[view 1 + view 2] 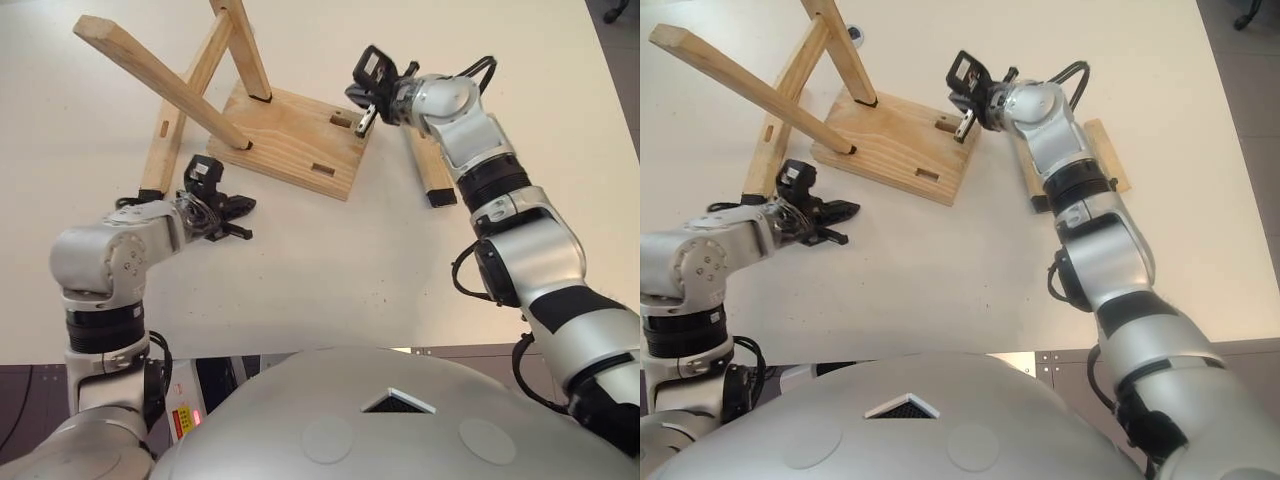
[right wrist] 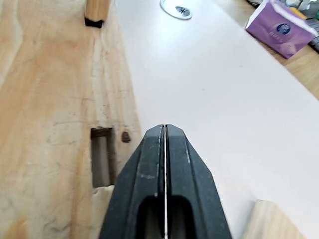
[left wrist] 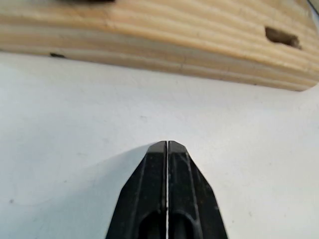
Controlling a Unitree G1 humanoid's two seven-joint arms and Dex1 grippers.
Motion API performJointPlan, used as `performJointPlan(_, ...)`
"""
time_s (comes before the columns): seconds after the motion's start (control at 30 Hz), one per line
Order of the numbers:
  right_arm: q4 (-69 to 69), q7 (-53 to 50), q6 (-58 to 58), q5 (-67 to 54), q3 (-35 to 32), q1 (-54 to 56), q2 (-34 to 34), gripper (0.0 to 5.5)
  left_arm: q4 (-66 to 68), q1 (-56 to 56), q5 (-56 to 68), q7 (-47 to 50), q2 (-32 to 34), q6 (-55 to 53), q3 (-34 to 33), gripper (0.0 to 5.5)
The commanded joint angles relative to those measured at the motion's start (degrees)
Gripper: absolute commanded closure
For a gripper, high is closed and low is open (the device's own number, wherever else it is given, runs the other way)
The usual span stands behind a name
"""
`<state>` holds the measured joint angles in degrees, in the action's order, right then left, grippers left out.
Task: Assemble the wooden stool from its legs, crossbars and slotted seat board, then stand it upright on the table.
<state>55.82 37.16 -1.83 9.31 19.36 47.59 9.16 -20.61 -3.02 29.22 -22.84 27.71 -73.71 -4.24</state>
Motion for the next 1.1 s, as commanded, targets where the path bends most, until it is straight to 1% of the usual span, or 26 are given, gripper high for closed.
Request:
performJointPlan(0.03, 0.2, 11.2, 0.6, 2.3, 4.5, -0.2, 0.0, 5.48, 11.6, -1.7, -6.0, 3.9, -4.0, 5.2, 6.3, 5.50)
performJointPlan(0.1, -10.7, 19.4, -3.8, -0.1, 5.8, -4.1, 1.9, 5.48, 16.8, -3.3, -8.0, 4.8, -4.9, 8.9, 6.5, 5.50)
performJointPlan(0.13, -16.7, 21.9, -5.8, -0.7, 6.4, -6.4, 3.2, 5.48, 18.5, -4.2, -8.5, 5.0, -5.1, 10.0, 6.2, 5.50)
performJointPlan(0.27, -37.2, 26.1, -14.9, -1.5, 9.3, -16.0, 7.2, 5.48, 20.7, -5.5, -8.6, 4.2, -5.2, 11.9, 6.4, 5.50)
performJointPlan(0.37, -45.0, 26.6, -20.6, -1.8, 10.5, -19.9, 8.3, 5.48, 21.4, -5.9, -8.9, 3.9, -4.9, 12.3, 7.1, 5.50)
performJointPlan(0.4, -45.6, 23.2, -20.3, -1.8, 9.0, -19.4, 7.1, 5.48, 21.8, -6.3, -9.0, 3.8, -4.7, 12.4, 7.1, 5.50)
performJointPlan(0.47, -43.0, 13.0, -19.9, -3.0, 2.2, -14.8, 3.3, 5.48, 21.7, -6.2, -9.1, 3.3, -3.7, 12.5, 6.7, 5.50)
performJointPlan(0.53, -35.6, 4.9, -16.9, -3.1, -2.6, -8.8, 1.8, 5.48, 20.6, -4.8, -8.9, 3.6, -3.4, 12.2, 5.7, 5.50)
performJointPlan(0.6, -23.7, 0.3, -14.4, -0.7, -2.5, -5.4, 2.1, 5.48, 20.0, -4.3, -8.8, 4.2, -4.1, 12.0, 5.7, 5.50)
performJointPlan(0.67, -14.3, -2.1, -13.4, 1.3, -0.9, -4.6, 1.7, 5.48, 19.7, -4.8, -8.6, 4.6, -5.4, 11.7, 6.0, 5.50)
performJointPlan(0.73, -8.6, -2.9, -12.5, 2.6, 0.5, -4.9, 0.7, 5.48, 18.9, -5.3, -8.4, 5.3, -6.5, 11.2, 6.1, 5.50)
performJointPlan(0.8, -6.7, -1.5, -11.9, 3.3, 1.7, -5.7, 0.4, 5.48, 18.1, -5.4, -8.2, 5.7, -6.9, 10.7, 6.1, 5.50)
performJointPlan(0.87, -11.9, 4.9, -12.3, 2.7, 3.9, -8.4, 1.8, 5.48, 18.2, -5.5, -8.3, 5.9, -6.9, 10.7, 5.8, 5.50)
performJointPlan(0.97, -27.4, 14.6, -17.5, -0.2, 6.4, -13.9, 5.2, 5.48, 20.2, -6.0, -8.9, 6.1, -7.2, 11.6, 5.2, 5.50)
performJointPlan(1.03, -38.0, 17.5, -22.5, -1.3, 7.2, -17.5, 7.0, 5.48, 20.9, -6.5, -9.0, 5.9, -7.7, 12.0, 5.5, 5.50)
performJointPlan(1.1, -43.6, 16.8, -25.9, -1.2, 7.1, -19.2, 7.1, 5.48, 20.8, -6.4, -8.9, 5.6, -8.3, 11.9, 6.0, 5.50)
